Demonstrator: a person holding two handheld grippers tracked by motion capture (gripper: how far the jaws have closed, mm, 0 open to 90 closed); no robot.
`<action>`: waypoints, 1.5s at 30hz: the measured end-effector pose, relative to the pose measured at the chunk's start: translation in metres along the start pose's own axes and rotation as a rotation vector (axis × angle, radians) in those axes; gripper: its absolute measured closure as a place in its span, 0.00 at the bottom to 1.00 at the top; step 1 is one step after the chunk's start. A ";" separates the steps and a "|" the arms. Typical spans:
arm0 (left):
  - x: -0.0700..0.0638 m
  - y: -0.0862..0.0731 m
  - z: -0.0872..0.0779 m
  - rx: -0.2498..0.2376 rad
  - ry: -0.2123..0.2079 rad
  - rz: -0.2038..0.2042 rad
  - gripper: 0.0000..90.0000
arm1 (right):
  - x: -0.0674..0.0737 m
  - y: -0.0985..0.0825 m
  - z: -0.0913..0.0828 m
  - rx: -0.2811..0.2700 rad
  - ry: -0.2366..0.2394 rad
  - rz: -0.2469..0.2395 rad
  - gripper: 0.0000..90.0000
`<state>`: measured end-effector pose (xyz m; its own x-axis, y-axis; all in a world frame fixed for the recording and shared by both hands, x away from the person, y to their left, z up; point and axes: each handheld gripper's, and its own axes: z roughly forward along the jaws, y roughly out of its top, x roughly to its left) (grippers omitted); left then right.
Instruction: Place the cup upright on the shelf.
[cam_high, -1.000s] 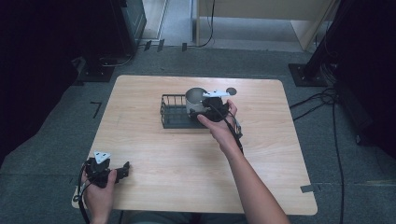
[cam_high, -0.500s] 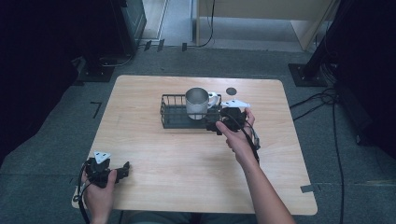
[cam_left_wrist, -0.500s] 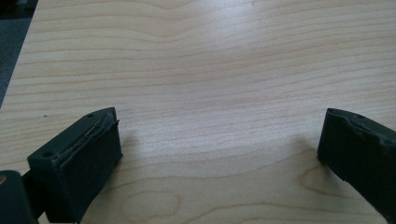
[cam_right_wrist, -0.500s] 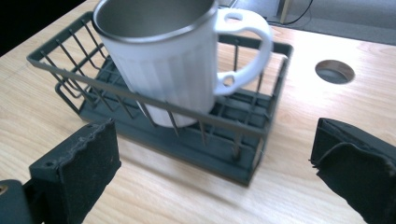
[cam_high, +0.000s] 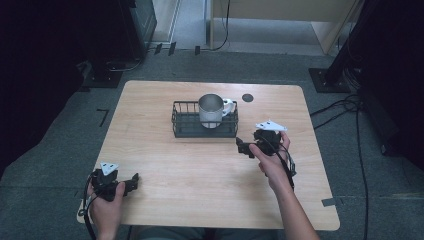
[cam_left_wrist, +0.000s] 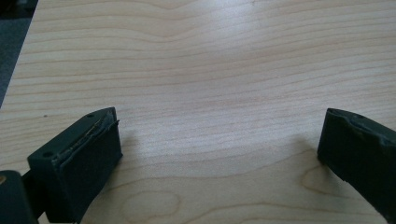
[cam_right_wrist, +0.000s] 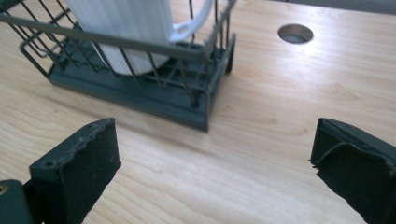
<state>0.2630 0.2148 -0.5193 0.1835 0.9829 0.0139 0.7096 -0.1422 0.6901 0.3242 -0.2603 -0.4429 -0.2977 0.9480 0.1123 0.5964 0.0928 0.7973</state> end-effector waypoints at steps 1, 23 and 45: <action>0.000 0.000 0.000 0.000 0.001 0.001 0.00 | 0.000 0.000 0.000 0.000 0.000 0.000 0.01; 0.000 0.000 0.000 0.001 0.001 0.003 0.00 | -0.047 -0.056 -0.022 0.038 -0.078 0.056 0.01; 0.000 0.000 0.000 0.001 0.000 0.003 0.00 | -0.093 -0.106 -0.051 0.082 -0.191 0.112 0.01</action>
<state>0.2630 0.2150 -0.5193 0.1852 0.9826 0.0161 0.7098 -0.1451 0.6893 0.2504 -0.3739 -0.5079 -0.0847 0.9935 0.0765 0.6787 0.0013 0.7344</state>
